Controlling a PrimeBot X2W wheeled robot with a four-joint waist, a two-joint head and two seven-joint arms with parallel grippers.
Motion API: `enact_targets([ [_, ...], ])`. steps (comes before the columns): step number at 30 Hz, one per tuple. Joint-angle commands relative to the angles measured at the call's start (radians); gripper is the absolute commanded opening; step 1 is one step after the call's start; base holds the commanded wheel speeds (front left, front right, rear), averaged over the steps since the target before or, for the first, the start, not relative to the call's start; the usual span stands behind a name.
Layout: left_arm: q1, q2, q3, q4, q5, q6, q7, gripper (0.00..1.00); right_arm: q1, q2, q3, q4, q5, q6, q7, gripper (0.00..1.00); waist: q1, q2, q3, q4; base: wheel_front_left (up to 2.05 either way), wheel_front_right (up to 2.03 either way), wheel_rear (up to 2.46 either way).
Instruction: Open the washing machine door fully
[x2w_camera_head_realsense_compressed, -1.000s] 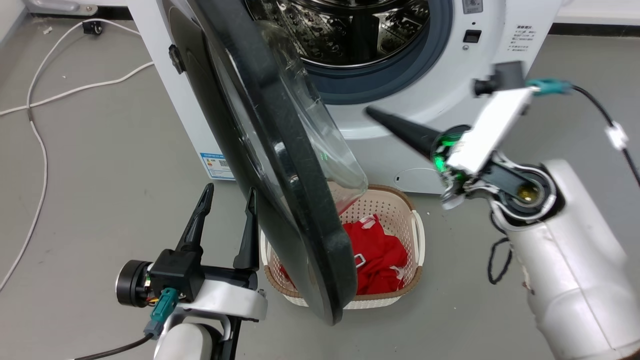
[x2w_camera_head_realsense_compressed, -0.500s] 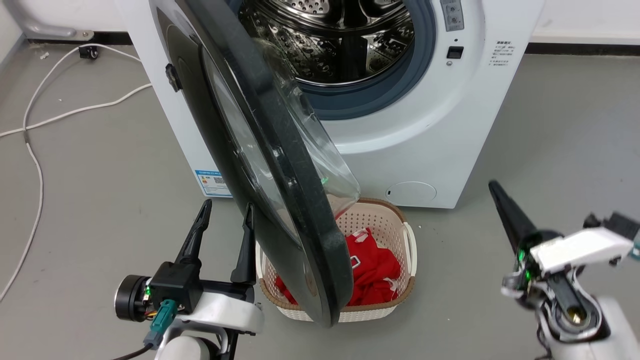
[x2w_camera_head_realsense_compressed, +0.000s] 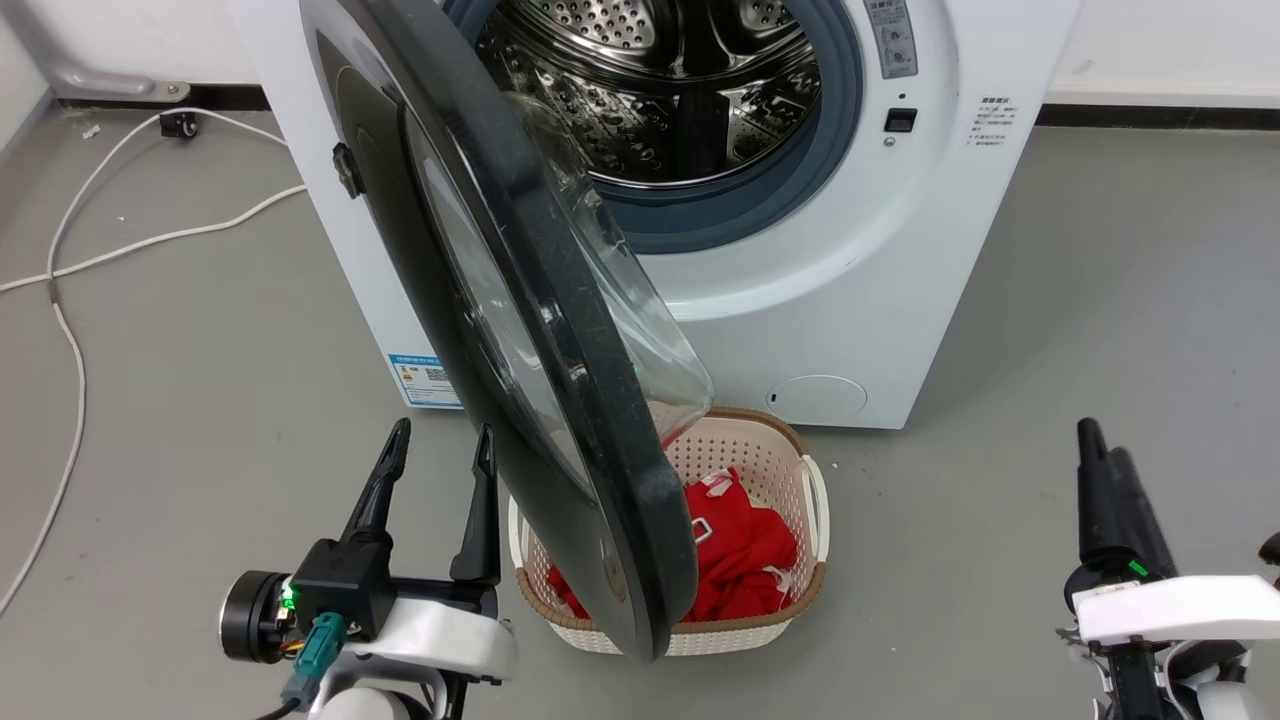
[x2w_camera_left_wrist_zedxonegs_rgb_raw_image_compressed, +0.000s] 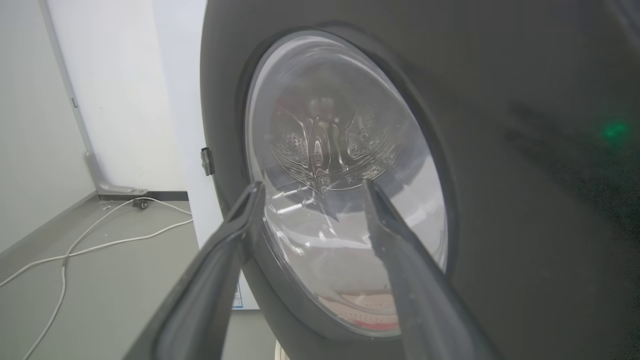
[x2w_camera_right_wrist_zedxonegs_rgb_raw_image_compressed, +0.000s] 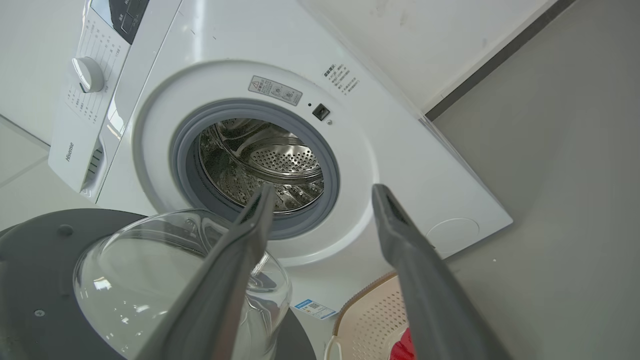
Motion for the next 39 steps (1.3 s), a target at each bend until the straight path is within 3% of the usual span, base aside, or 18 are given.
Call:
enact_targets([
  [1, 0.003, -0.001, 0.003, 0.001, 0.009, -0.004, -0.003, 1.0, 0.013, 0.008, -0.009, -0.016, -0.044, 0.0, -0.022, 1.0, 0.0001, 0.0, 0.001, -0.002, 0.0, 0.0, 0.0],
  [5, 0.003, -0.001, 0.012, -0.002, 0.011, -0.005, -0.003, 1.0, 0.014, -0.003, -0.061, -0.065, -0.393, 0.0, -0.072, 1.0, 0.0001, 0.0, 0.004, -0.008, 0.0, 0.0, 0.0],
  [10, -0.006, 0.0, 0.016, 0.001, 0.012, -0.005, -0.003, 1.0, 0.018, 0.039, -0.102, -0.189, -0.798, 0.0, -0.088, 1.0, 0.0001, 0.0, 0.007, -0.013, 0.0, 0.0, 0.0],
  [15, -0.009, -0.001, 0.017, 0.001, 0.013, -0.002, -0.003, 1.0, 0.056, 0.057, -0.071, -0.27, -0.998, 0.0, -0.083, 1.0, 0.0001, 0.0, 0.006, -0.015, 0.0, 0.0, 0.0],
  [36, -0.013, -0.001, 0.022, 0.004, 0.024, -0.004, -0.003, 1.0, 0.07, 0.059, -0.047, -0.141, -0.93, 0.0, -0.092, 1.0, 0.0001, 0.0, 0.012, -0.029, 0.0, 0.0, 0.0],
  [37, -0.013, -0.001, 0.022, 0.005, 0.025, -0.003, -0.003, 0.58, 0.07, 0.059, -0.047, -0.137, -0.928, 0.0, -0.092, 1.0, 0.0001, 0.0, 0.011, -0.029, 0.0, 0.0, 0.0],
  [38, -0.013, -0.001, 0.021, 0.006, 0.025, -0.003, -0.003, 0.1, 0.07, 0.059, -0.047, -0.135, -0.928, 0.0, -0.093, 1.0, 0.0001, 0.0, 0.011, -0.029, 0.0, 0.0, 0.0],
  [39, -0.013, -0.001, 0.021, 0.007, 0.024, -0.003, -0.003, 0.0, 0.069, 0.059, -0.047, -0.133, -0.929, 0.0, -0.093, 1.0, 0.0001, 0.0, 0.012, -0.03, 0.0, 0.0, 0.0],
])
